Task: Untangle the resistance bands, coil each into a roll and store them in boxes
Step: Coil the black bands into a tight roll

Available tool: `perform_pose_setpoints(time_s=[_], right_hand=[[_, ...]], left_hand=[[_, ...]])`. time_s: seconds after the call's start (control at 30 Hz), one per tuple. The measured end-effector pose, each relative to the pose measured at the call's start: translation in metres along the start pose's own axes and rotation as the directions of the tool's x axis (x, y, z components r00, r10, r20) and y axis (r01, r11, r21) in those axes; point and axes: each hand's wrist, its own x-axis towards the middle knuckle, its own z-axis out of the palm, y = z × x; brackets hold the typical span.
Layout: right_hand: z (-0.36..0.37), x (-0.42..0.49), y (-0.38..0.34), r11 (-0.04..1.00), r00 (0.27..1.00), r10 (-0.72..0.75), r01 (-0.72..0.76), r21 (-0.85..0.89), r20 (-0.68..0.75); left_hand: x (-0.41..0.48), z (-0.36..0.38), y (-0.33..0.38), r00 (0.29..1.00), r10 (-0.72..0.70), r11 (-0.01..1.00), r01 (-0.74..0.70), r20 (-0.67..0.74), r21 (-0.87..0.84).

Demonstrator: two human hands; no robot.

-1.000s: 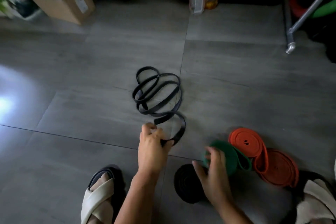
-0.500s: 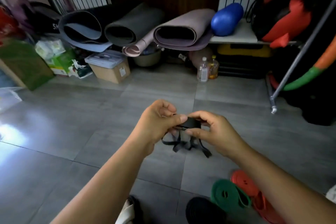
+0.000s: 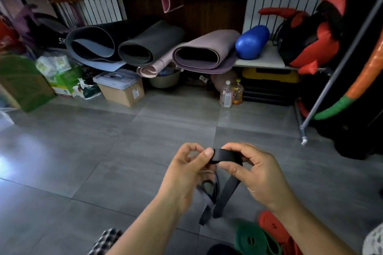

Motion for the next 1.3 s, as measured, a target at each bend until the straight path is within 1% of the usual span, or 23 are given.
perform_pose_setpoints(time_s=[0.03, 0.07, 0.1, 0.13, 0.23, 0.37, 0.43, 0.5, 0.57, 0.7, 0.77, 0.83, 0.87, 0.9, 0.93, 0.97, 1.0, 1.03, 1.1, 1.13, 1.17, 1.2, 1.3], right_hand=[[-0.001, 0.000, 0.003, 0.998, 1.000, 0.002, -0.002, -0.058, 0.002], [-0.001, 0.000, 0.006, 0.994, 1.000, 0.004, -0.003, -0.111, 0.004], [-0.002, 0.001, 0.008, 0.988, 1.000, -0.003, 0.005, -0.158, 0.008], [-0.003, 0.002, 0.010, 0.980, 1.000, -0.018, 0.020, -0.200, 0.015], [-0.002, 0.005, 0.014, 0.955, 0.996, -0.080, 0.088, -0.283, 0.041], [0.004, 0.006, 0.014, 0.962, 0.992, -0.098, 0.114, -0.248, 0.077], [0.001, 0.007, 0.013, 0.982, 0.994, -0.056, 0.071, -0.173, 0.089], [-0.006, 0.009, 0.013, 0.995, 0.996, -0.031, 0.039, -0.090, 0.088], [-0.008, 0.009, 0.011, 0.998, 0.995, -0.068, 0.069, -0.009, 0.075], [0.002, 0.004, 0.009, 0.960, 0.999, -0.032, 0.025, 0.280, 0.020], [0.007, 0.004, 0.007, 0.955, 1.000, -0.016, 0.021, 0.297, -0.020], [0.003, 0.007, 0.004, 0.982, 1.000, -0.021, 0.023, 0.187, -0.012], [-0.001, 0.009, 0.002, 0.994, 1.000, -0.011, 0.010, 0.111, 0.008], [-0.006, 0.012, 0.001, 1.000, 0.999, 0.003, -0.003, 0.014, 0.034], [-0.010, 0.014, 0.000, 0.994, 0.998, 0.018, -0.011, -0.108, 0.068], [-0.014, 0.015, 0.000, 0.969, 0.994, 0.035, -0.008, -0.247, 0.103], [-0.015, 0.015, 0.002, 0.925, 0.990, 0.050, 0.005, -0.381, 0.134], [-0.013, 0.014, 0.003, 0.867, 0.985, 0.055, 0.032, -0.497, 0.161], [-0.005, 0.009, 0.002, 0.737, 0.980, 0.032, 0.111, -0.667, 0.199], [0.000, 0.007, 0.002, 0.684, 0.978, 0.005, 0.148, -0.715, 0.207], [0.004, 0.006, 0.002, 0.656, 0.978, -0.019, 0.169, -0.735, 0.208], [0.006, 0.004, 0.003, 0.663, 0.981, -0.046, 0.172, -0.729, 0.190], [0.008, 0.005, 0.008, 0.791, 0.988, -0.080, 0.143, -0.595, 0.131]], left_hand=[[0.003, 0.000, -0.003, 0.995, 0.084, 0.975, -0.073, -0.048, 0.209], [0.006, 0.001, -0.005, 0.986, 0.154, 0.923, -0.119, -0.068, 0.366], [0.008, 0.001, -0.005, 0.980, 0.191, 0.880, -0.144, -0.059, 0.453], [0.009, 0.001, -0.006, 0.980, 0.195, 0.866, -0.156, -0.033, 0.475], [0.009, 0.003, -0.005, 0.989, 0.134, 0.906, -0.147, 0.059, 0.397], [0.008, 0.003, -0.001, 0.990, 0.098, 0.947, -0.125, 0.104, 0.296], [0.009, 0.000, 0.001, 0.992, 0.069, 0.967, -0.093, 0.106, 0.239], [0.010, -0.003, 0.004, 0.993, -0.003, 0.990, -0.014, 0.121, 0.140], [0.010, -0.005, 0.005, 0.973, -0.099, 0.994, 0.104, 0.210, -0.013], [0.010, -0.004, -0.001, 0.915, -0.148, 0.941, 0.247, 0.375, -0.231], [0.011, -0.004, -0.001, 0.894, -0.180, 0.905, 0.314, 0.410, -0.288], [0.012, -0.006, 0.000, 0.901, -0.183, 0.937, 0.282, 0.393, -0.209], [0.013, -0.007, 0.000, 0.929, -0.155, 0.972, 0.204, 0.335, -0.115], [0.016, -0.008, -0.001, 0.965, -0.099, 0.995, 0.098, 0.241, 0.017], [0.018, -0.009, -0.003, 0.992, 0.000, 0.984, -0.023, 0.130, 0.175], [0.019, -0.009, -0.004, 0.994, 0.094, 0.942, -0.110, 0.064, 0.316], [0.020, -0.009, -0.006, 0.988, 0.143, 0.896, -0.157, 0.065, 0.414], [0.019, -0.007, -0.007, 0.986, 0.141, 0.861, -0.167, 0.091, 0.481], [0.016, -0.004, -0.009, 0.989, 0.093, 0.832, -0.140, 0.114, 0.536], [0.015, -0.003, -0.011, 0.991, 0.090, 0.817, -0.128, 0.095, 0.562], [0.014, -0.002, -0.012, 0.993, 0.091, 0.818, -0.115, 0.071, 0.563], [0.014, -0.002, -0.013, 0.995, 0.090, 0.848, -0.100, 0.046, 0.521], [0.013, 0.000, -0.010, 0.999, 0.016, 0.974, -0.024, 0.036, 0.226]])
